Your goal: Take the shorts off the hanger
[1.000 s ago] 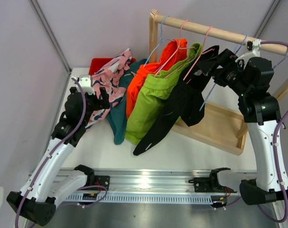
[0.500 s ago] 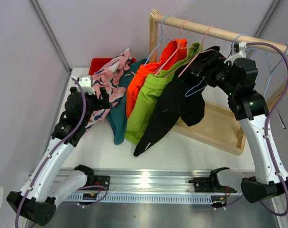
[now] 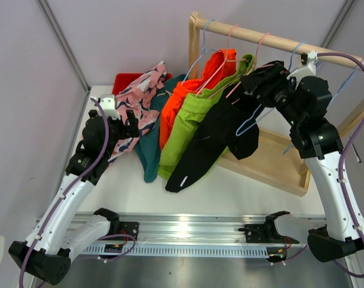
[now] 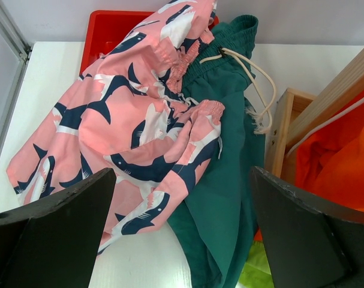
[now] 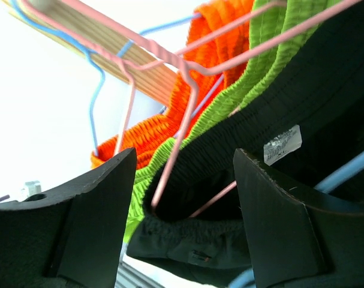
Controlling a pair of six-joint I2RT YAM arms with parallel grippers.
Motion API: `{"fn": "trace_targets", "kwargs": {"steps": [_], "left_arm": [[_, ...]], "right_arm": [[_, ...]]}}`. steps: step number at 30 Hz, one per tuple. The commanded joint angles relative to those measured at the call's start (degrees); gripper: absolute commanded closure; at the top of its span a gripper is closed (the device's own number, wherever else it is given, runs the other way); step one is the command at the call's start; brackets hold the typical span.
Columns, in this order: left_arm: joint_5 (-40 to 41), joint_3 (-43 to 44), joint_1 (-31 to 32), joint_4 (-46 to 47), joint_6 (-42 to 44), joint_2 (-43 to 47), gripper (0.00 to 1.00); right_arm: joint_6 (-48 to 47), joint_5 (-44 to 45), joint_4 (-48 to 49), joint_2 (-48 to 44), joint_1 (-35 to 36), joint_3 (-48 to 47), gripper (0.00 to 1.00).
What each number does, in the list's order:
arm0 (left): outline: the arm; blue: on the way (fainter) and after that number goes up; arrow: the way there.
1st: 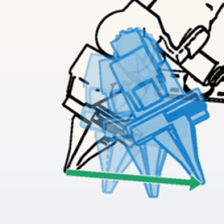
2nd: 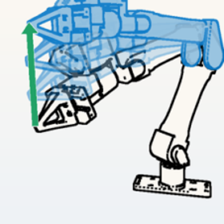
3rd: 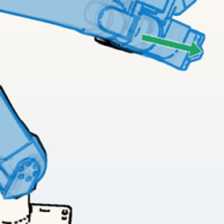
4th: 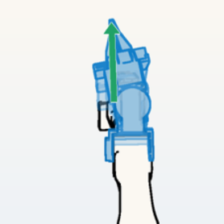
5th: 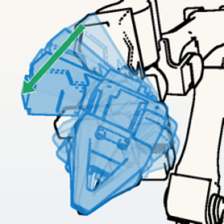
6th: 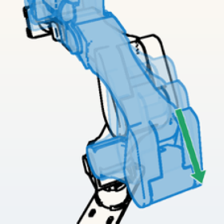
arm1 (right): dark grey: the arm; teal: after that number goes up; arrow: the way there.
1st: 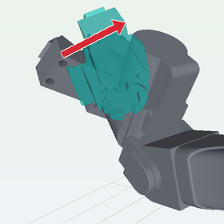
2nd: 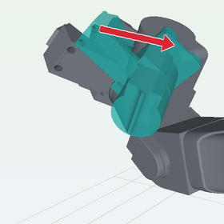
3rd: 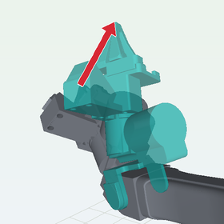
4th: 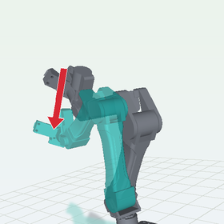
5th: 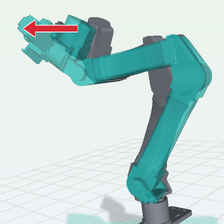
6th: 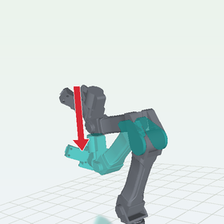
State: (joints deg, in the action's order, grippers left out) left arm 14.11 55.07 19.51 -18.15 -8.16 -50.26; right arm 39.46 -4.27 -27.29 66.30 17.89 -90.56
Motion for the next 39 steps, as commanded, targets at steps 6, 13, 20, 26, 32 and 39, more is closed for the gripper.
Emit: {"fn": "trace_targets", "kwargs": {"steps": [6,13,20,26,32,39], "left_arm": [[-1.72,-0.22,0.36,1.19,-2.12,0.07,0.01],[-1.28,-0.22,0.36,0.93,-2.03,0.07,0.01],[-1.19,0.39,0.44,0.49,-1.51,0.34,0.01],[5.03,6.08,8.15,-0.13,4.27,3.24,0.01],[6.56,19.54,27.75,-3.64,7.99,-1.15,0.01],[-6.79,26.14,37.09,1.8,10.36,-6.07,0.0]], "right_arm": [[2.11,0.93,8.47,0.92,0.48,0.12,0.32],[2.37,0.58,9.97,4.97,2.06,-1.72,0.34],[1.67,0.49,9.71,3.93,2.5,-1.9,0.79],[0.53,1.73,7.87,1.46,2.41,-4.08,1.0],[2.37,-3.1,5.41,4.35,2.41,-15.57,1.0],[3.86,-6.1,3.03,8.14,2.5,-27.37,1.0]]}}
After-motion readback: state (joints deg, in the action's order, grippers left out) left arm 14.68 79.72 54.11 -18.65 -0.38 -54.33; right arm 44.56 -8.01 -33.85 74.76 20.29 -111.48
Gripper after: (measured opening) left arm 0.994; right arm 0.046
